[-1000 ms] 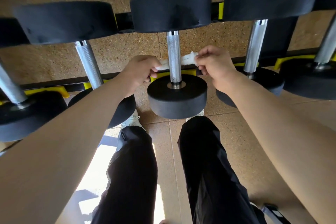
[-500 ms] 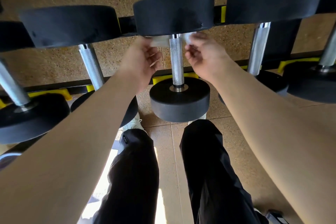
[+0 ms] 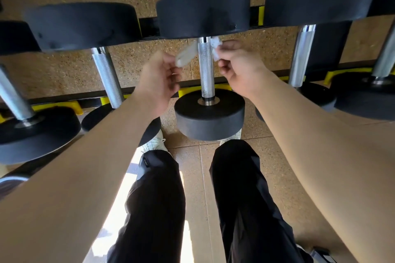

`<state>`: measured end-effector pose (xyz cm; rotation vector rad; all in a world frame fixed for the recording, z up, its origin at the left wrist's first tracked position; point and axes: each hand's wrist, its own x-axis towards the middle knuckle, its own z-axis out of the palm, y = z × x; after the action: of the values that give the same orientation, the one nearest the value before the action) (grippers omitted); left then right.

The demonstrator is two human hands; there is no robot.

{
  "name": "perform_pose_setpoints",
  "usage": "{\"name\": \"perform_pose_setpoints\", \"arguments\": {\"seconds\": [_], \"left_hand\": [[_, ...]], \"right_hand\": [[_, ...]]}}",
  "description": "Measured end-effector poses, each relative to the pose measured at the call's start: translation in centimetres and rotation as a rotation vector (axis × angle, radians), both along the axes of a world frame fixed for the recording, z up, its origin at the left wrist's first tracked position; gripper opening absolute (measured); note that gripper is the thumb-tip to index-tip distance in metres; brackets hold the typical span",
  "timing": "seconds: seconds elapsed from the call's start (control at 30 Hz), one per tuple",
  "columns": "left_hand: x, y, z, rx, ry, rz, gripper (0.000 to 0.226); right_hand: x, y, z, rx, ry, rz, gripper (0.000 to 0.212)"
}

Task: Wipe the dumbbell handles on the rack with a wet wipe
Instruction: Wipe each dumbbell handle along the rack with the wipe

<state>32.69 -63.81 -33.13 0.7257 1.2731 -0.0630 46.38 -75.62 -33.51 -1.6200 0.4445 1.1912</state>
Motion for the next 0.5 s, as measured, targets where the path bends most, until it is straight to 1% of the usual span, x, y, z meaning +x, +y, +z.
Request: {"name": "perform_pose_setpoints", "arguments": {"seconds": [0.1,0.17,0.23,0.3,0.4,0.5], "left_hand": [[-0.7,-0.4,-0.8,0.077,0.136,-0.192,0.014],[-0.1,-0.5,-1.1,0.123,0.171,-0.344,0.011],[0.2,-0.3,-1.1,0.147,0.174,-0.449,0.012],[-0.3,0.3,-0.7,0.195,0.190,-0.545,0.015],[-2.0,0.9,-0.4,0.252,0.225,-0.724,0.015],[-2.7,-0.2,-0.6,0.271,0.174,-0.812,0.013]], "right_hand": [[0.3,-1.5,-0.1,-0.056,-0.028,0.003,0.014],[0.7,-3.3,-0.6,-0.106,-0.070,0.021,0.016],[0.5,-4.4,-1.0,-0.141,-0.143,0.120,0.017],[-0.4,-4.2,-1.4,-0.174,-0.200,0.263,0.019],[-1.5,-3.0,-1.5,-0.169,-0.283,0.483,0.021],[-0.7,-3.9,-1.2,-0.216,-0.322,0.556,0.016]]}}
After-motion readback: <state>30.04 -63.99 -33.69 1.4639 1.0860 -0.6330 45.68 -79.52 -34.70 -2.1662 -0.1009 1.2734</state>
